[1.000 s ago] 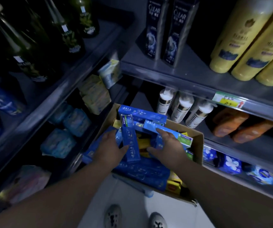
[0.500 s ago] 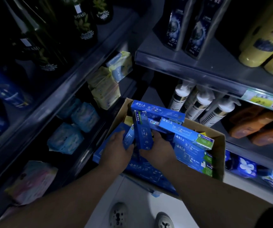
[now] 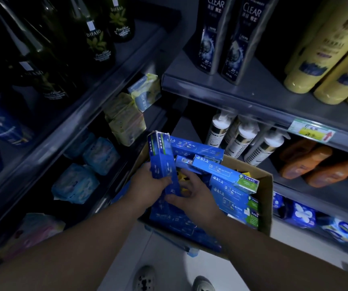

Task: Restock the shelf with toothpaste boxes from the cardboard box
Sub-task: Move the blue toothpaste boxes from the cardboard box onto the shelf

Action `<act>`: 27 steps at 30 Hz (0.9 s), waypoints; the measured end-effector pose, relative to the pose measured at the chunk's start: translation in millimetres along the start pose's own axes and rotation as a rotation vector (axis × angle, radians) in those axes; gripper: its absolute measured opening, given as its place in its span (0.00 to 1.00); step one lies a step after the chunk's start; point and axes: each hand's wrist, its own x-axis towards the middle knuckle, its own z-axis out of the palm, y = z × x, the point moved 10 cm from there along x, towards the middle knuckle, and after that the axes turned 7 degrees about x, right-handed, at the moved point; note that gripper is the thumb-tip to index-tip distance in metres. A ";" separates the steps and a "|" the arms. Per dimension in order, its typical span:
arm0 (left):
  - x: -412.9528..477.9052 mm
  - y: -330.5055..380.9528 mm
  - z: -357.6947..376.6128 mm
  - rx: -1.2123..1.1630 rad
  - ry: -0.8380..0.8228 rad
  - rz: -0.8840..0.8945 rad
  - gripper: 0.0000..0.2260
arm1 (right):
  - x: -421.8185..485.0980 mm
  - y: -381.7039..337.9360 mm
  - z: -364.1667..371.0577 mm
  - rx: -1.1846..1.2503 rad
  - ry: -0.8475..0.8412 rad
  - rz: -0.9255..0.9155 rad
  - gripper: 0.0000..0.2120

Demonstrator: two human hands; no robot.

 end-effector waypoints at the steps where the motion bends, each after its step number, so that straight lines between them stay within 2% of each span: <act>1: 1.1 3.7 -2.5 -0.015 0.016 0.010 0.09 | 0.4 -5.3 -4.0 -0.026 -0.002 -0.018 0.33; 6: 6.9 11.7 -0.4 0.001 0.028 0.030 0.08 | 14.4 -25.6 -83.0 -0.492 0.232 -0.073 0.23; 8: 6.8 8.3 4.4 0.020 0.031 0.023 0.08 | 19.5 -16.3 -123.6 -0.675 0.304 -0.001 0.24; 11: 5.8 1.3 10.2 0.020 0.053 0.021 0.08 | 19.1 -1.2 -167.4 -0.819 0.401 0.080 0.27; 13: 4.0 -0.4 13.2 0.028 0.065 0.021 0.08 | 19.7 9.2 -176.7 -0.905 0.382 0.117 0.29; 22: -1.3 -3.2 18.6 0.043 0.094 0.038 0.12 | 31.7 22.4 -183.2 -0.973 0.285 0.112 0.26; 27: -9.4 4.2 13.0 0.024 0.146 0.056 0.12 | 19.0 5.3 -193.7 -0.831 0.271 0.073 0.25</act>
